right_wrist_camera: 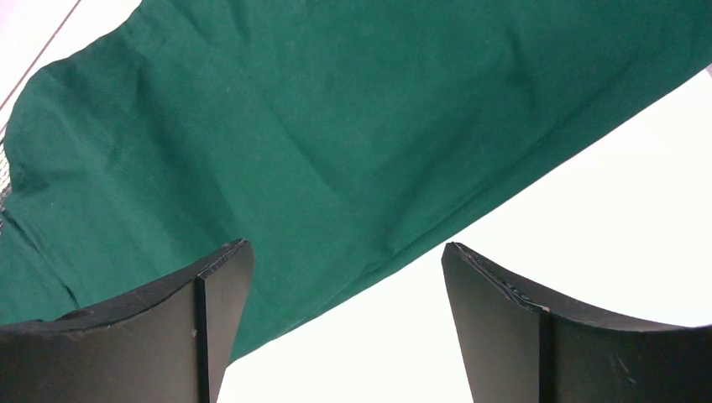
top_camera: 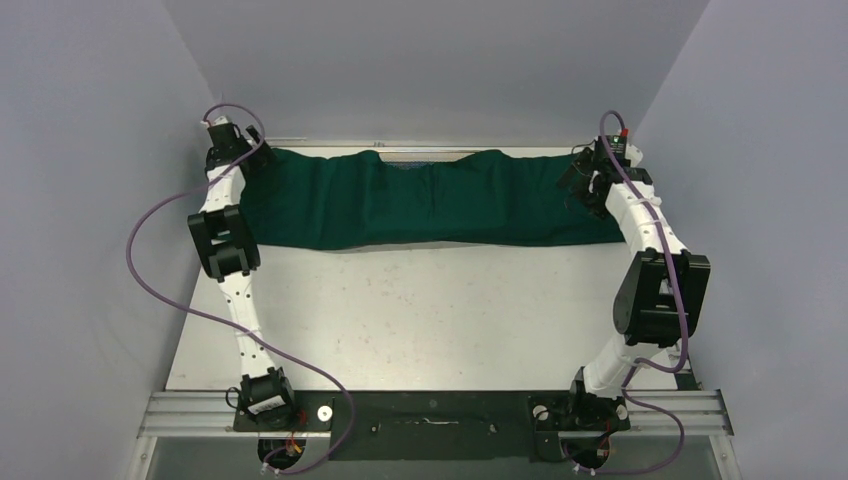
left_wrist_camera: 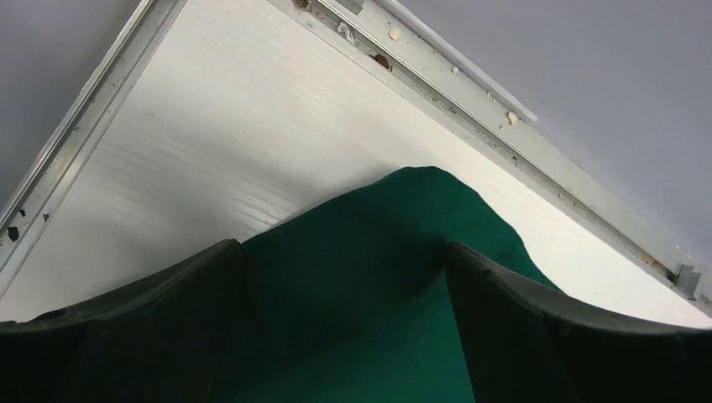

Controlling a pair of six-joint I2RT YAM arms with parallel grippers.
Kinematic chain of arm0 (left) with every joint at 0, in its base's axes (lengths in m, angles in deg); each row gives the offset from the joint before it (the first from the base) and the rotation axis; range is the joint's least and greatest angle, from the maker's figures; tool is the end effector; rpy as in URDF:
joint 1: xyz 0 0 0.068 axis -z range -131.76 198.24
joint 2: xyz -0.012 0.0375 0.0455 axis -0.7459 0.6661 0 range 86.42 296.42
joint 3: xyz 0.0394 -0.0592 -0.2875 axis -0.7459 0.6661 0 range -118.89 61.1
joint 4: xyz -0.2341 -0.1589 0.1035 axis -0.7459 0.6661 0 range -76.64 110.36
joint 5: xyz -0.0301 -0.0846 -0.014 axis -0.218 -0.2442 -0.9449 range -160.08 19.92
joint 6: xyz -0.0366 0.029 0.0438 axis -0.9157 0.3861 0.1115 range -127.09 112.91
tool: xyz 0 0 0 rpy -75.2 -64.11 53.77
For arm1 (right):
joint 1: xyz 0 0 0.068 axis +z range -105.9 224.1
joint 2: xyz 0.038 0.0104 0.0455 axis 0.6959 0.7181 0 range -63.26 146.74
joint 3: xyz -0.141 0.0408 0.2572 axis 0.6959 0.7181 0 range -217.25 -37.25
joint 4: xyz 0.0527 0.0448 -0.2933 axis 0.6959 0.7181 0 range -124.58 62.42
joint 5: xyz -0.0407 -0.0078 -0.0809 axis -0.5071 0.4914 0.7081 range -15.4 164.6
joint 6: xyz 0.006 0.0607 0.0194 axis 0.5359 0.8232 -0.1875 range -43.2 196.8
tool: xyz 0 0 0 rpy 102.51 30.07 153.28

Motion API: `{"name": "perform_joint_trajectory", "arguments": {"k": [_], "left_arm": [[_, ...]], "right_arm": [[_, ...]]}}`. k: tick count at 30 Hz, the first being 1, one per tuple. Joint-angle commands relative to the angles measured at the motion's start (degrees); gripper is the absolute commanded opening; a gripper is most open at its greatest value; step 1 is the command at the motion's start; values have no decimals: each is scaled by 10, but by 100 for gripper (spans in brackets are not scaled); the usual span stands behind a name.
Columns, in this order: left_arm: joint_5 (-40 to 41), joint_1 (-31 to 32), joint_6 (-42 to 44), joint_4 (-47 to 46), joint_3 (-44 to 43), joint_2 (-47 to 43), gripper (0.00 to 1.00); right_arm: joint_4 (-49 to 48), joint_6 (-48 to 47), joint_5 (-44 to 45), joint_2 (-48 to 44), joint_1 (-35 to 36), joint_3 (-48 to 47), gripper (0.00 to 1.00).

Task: Open and lay out the surgical kit
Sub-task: Open the surgical kit at the center of the board.

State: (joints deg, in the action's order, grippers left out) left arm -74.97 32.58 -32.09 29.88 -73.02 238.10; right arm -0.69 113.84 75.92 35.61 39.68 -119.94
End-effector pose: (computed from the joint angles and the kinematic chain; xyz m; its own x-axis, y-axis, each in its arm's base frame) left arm 0.6440 0.1760 0.1517 -0.4041 -0.5504 -0.7306 -0.4099 0.8230 -0.3933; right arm 0.4348 -0.0348 0.2810 -0.5549 0.6469 -0.5231 0.5337 0.7591 0.3727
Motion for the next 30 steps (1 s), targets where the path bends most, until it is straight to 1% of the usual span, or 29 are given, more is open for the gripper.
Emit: {"name": "perform_joint_trajectory", "arguments": {"k": [1,4,7,10,13,16,17,18,19,22,27,28,30], "left_arm": [[12,-3,-43,-26,4,-4,88],[22,-3,-68,-5,-8,8,87],[42,-1,-94,27,-23,16,76],[67,1,-118,73,-30,22,69],[78,5,-136,104,-24,20,65],[83,12,-132,123,-16,15,65],[83,16,-129,125,-13,13,63],[82,20,-124,126,-8,10,60],[83,23,-119,127,-5,8,54],[85,29,-104,121,-2,3,30],[92,30,-58,88,-2,-17,7],[98,29,-45,82,-3,-23,0],[117,30,-17,75,-4,-38,0]], "right_arm": [[5,17,18,-33,17,-9,80],[6,21,23,-31,20,-13,80],[7,25,29,-28,23,-22,80],[6,27,32,-28,25,-29,80],[2,32,33,-28,27,-31,80],[1,33,34,-27,29,-31,80],[0,33,35,-28,29,-32,80],[0,32,34,-28,29,-32,80],[0,33,35,-27,29,-33,80],[0,31,35,-29,29,-34,80],[0,28,33,-28,29,-36,80],[-1,26,32,-28,30,-37,80],[-1,24,31,-27,30,-41,80]]}}
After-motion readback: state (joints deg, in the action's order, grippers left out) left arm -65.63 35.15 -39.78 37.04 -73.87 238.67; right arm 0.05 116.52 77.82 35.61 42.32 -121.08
